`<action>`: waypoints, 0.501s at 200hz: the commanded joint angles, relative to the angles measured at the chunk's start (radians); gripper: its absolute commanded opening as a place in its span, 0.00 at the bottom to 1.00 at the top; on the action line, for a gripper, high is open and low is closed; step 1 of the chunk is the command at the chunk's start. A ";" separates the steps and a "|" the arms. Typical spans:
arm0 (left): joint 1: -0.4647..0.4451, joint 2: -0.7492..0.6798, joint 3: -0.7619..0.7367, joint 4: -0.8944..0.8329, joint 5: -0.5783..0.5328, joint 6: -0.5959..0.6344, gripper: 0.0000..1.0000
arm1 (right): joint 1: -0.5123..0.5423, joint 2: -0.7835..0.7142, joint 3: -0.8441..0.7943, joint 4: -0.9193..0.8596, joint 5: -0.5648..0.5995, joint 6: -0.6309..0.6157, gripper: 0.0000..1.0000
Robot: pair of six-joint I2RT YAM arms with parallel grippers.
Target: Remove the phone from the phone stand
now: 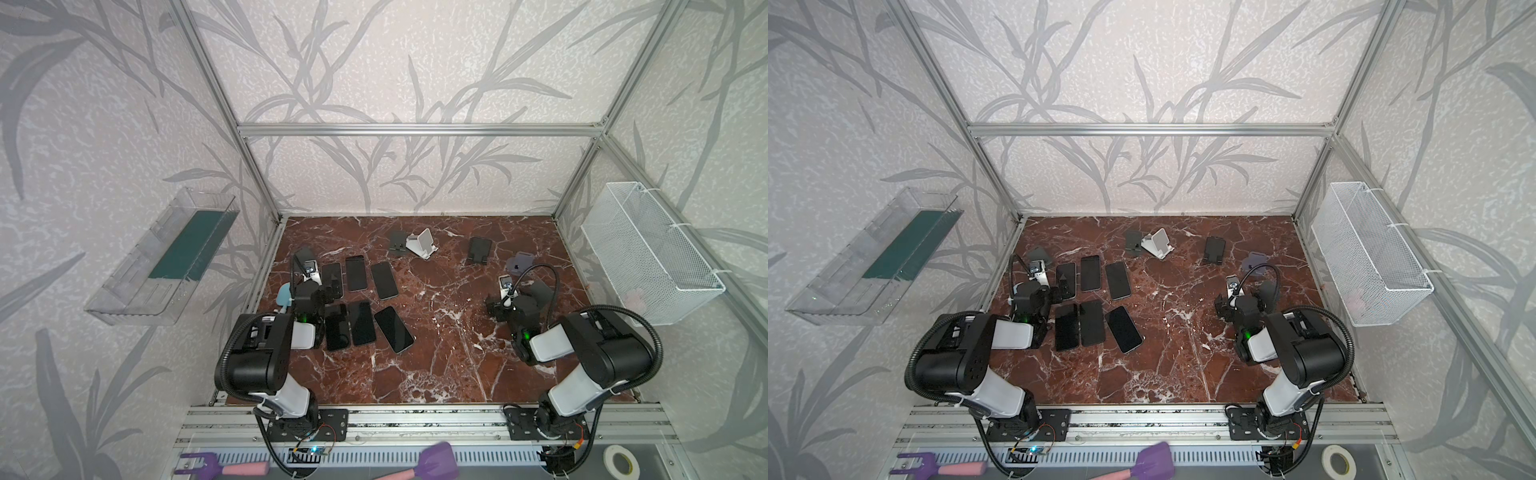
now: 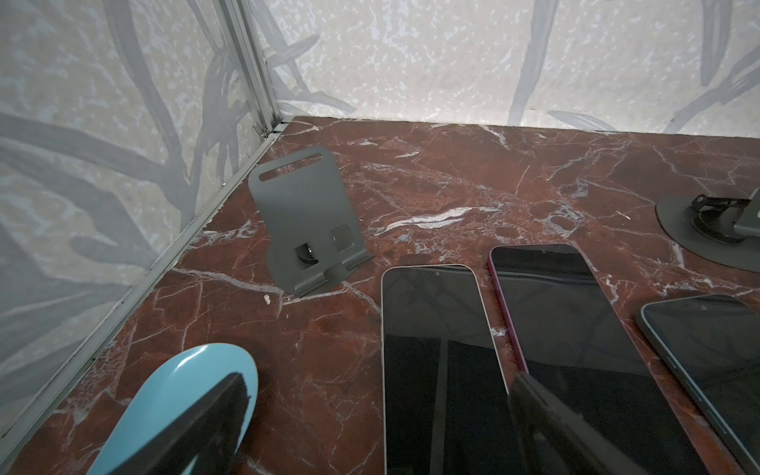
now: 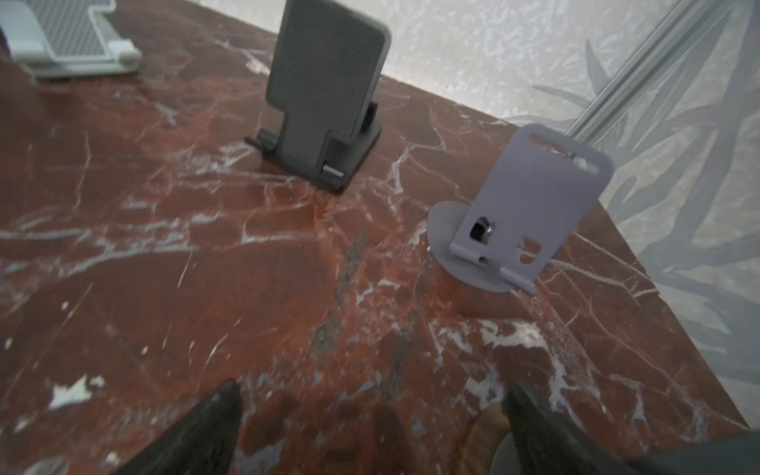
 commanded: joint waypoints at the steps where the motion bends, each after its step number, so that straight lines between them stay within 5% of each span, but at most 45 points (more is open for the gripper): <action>1: -0.003 -0.012 0.000 0.005 -0.005 0.007 0.99 | -0.028 -0.030 0.067 -0.021 -0.016 0.062 0.99; 100: -0.006 -0.013 0.000 0.008 -0.006 0.007 0.99 | -0.070 -0.045 0.083 -0.077 -0.049 0.106 0.99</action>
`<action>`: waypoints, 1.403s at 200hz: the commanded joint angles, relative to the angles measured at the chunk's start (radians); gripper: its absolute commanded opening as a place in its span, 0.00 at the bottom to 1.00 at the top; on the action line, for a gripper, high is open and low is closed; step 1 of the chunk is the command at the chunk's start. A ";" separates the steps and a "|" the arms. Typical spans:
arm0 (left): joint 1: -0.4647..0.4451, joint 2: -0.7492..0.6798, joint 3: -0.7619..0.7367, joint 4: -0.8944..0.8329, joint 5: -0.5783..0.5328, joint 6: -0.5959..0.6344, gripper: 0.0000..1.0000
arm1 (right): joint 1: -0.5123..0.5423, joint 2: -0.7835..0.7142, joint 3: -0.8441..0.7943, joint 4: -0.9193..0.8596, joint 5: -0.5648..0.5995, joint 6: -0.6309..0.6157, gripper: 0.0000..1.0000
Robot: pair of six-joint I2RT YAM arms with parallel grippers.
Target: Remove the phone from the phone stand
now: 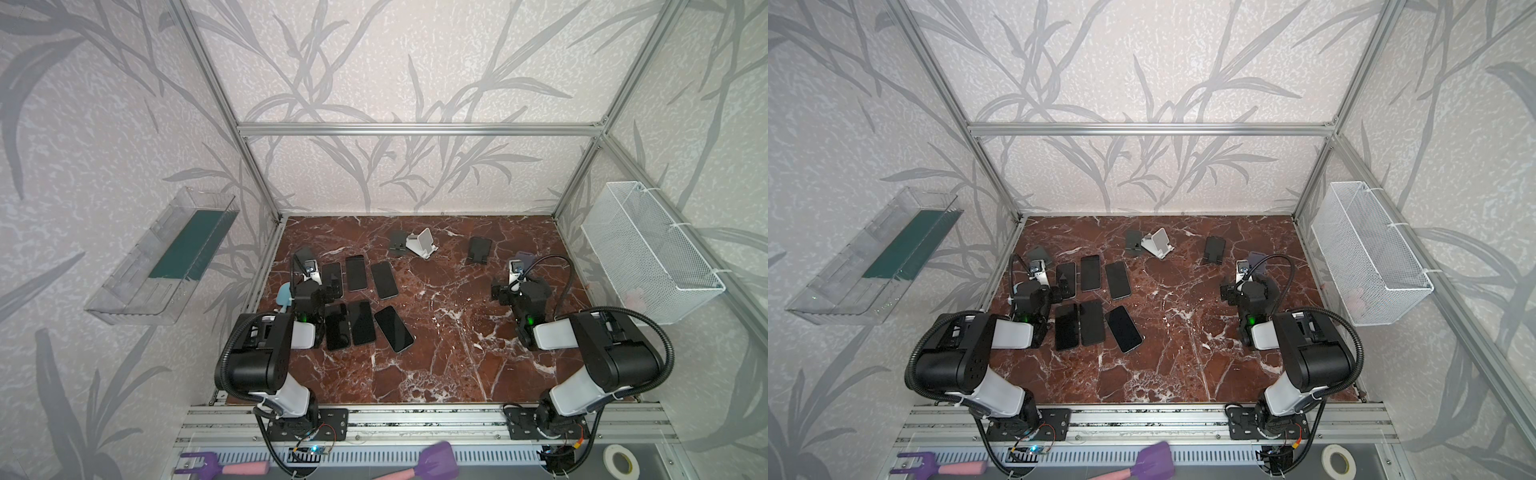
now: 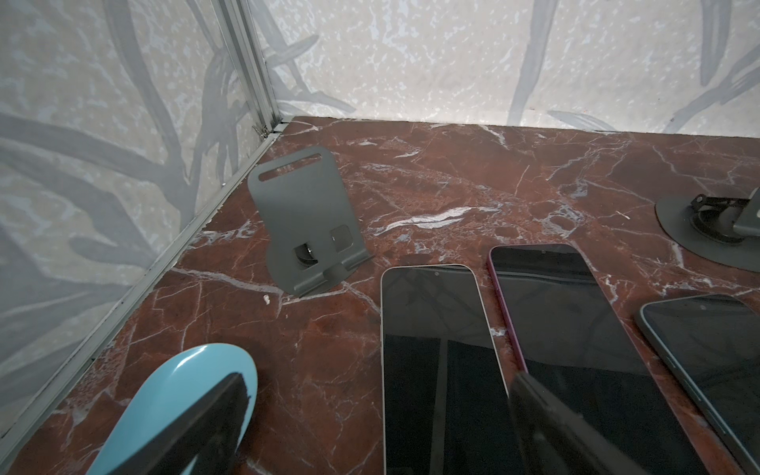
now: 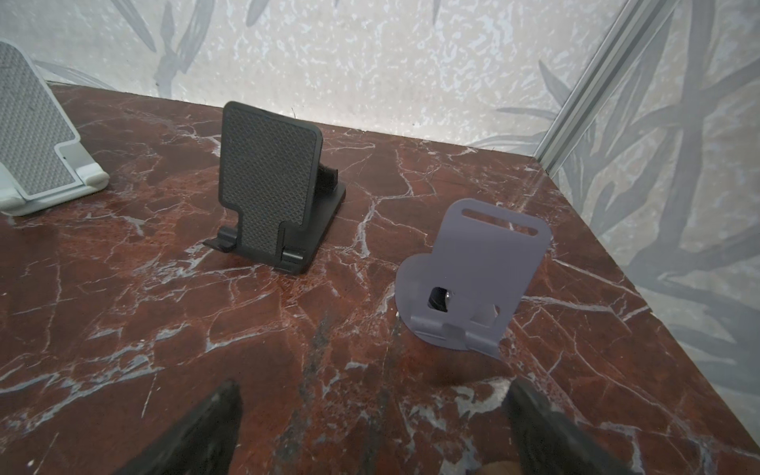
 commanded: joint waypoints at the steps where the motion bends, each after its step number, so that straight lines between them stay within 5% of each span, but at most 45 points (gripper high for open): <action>1: -0.004 -0.012 0.000 0.008 -0.006 0.007 0.99 | -0.004 -0.014 0.003 0.003 -0.001 0.014 0.99; 280: -0.013 -0.009 -0.005 0.021 -0.030 0.014 0.99 | 0.010 -0.010 0.003 0.005 0.014 0.002 0.99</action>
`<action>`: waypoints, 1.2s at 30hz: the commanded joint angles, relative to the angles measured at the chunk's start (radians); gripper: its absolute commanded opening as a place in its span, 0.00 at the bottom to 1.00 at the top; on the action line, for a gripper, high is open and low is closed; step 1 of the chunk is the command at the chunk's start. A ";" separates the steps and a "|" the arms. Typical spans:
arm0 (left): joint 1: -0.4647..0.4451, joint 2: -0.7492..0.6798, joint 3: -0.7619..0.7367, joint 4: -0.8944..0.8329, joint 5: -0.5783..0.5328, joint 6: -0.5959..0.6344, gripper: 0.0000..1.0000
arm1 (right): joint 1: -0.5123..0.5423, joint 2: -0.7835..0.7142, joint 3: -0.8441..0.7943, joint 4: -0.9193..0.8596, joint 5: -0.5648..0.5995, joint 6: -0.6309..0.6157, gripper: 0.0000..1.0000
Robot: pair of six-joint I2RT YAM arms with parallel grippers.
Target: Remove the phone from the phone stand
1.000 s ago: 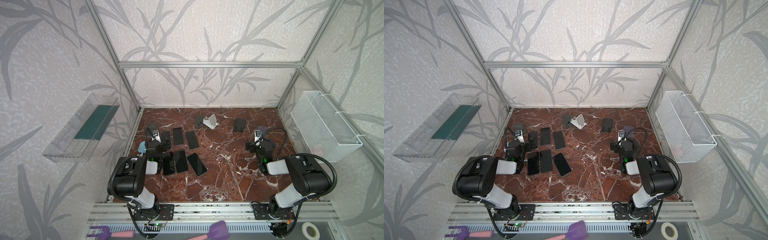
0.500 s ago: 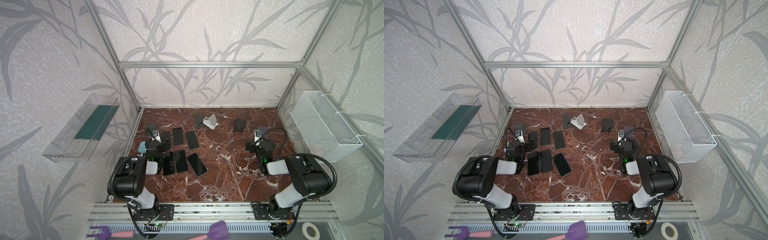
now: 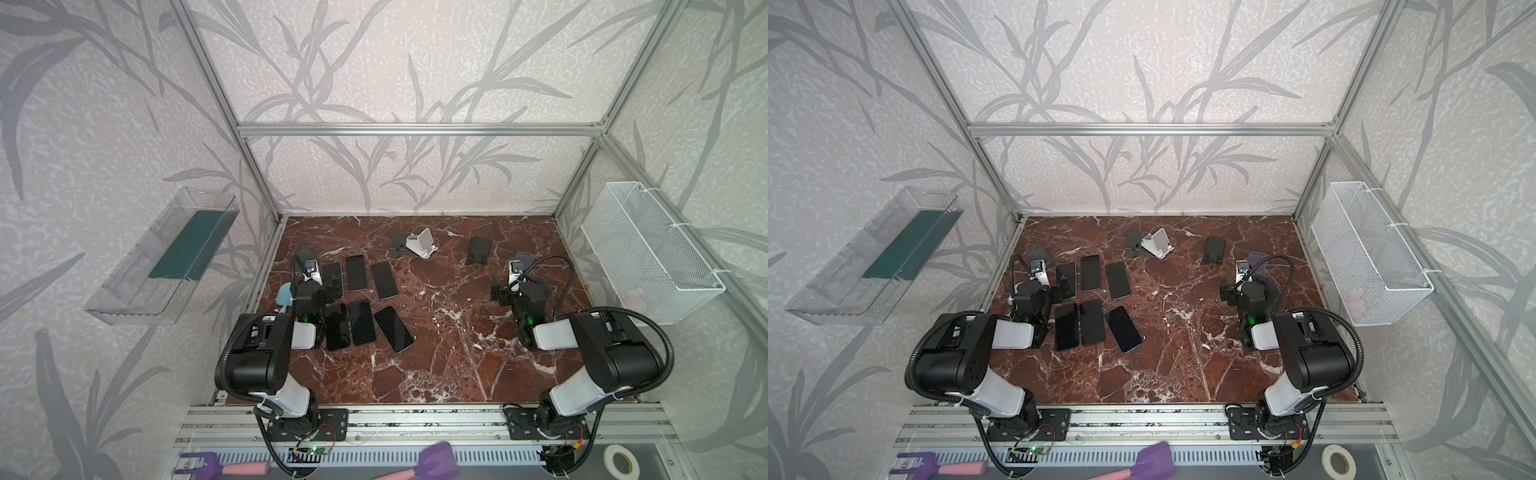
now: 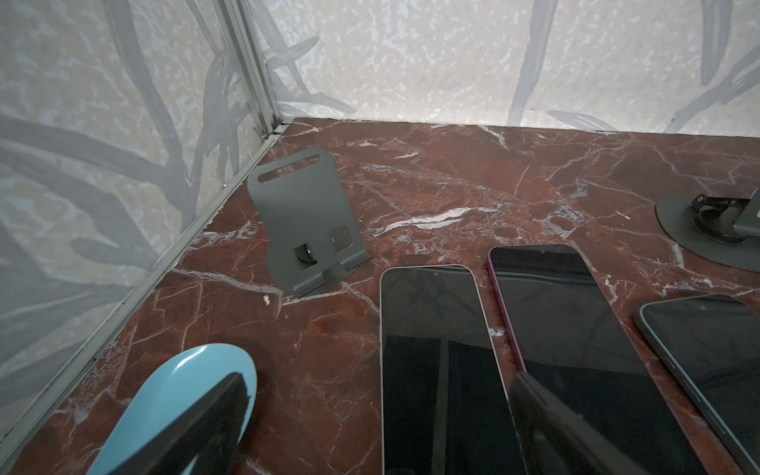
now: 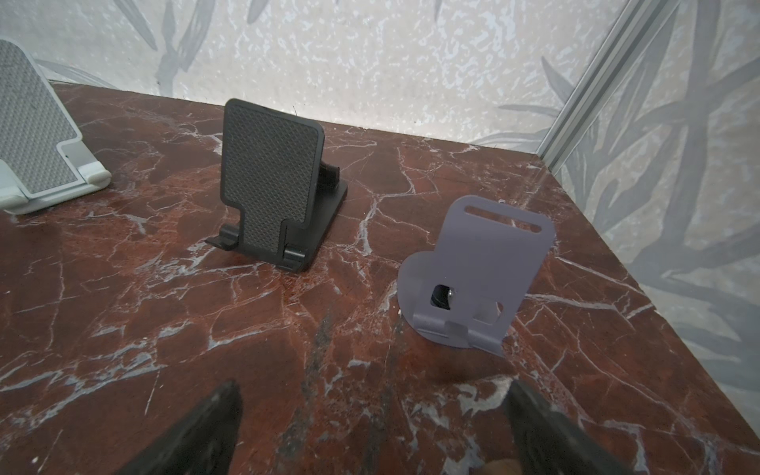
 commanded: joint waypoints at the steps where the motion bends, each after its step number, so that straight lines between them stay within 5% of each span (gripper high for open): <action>1: -0.003 -0.009 -0.004 0.019 -0.014 0.012 0.99 | 0.004 -0.010 0.004 0.010 0.013 0.003 0.99; 36: -0.001 -0.011 -0.004 0.017 -0.013 0.011 0.99 | 0.003 -0.012 0.003 0.007 0.011 0.004 0.99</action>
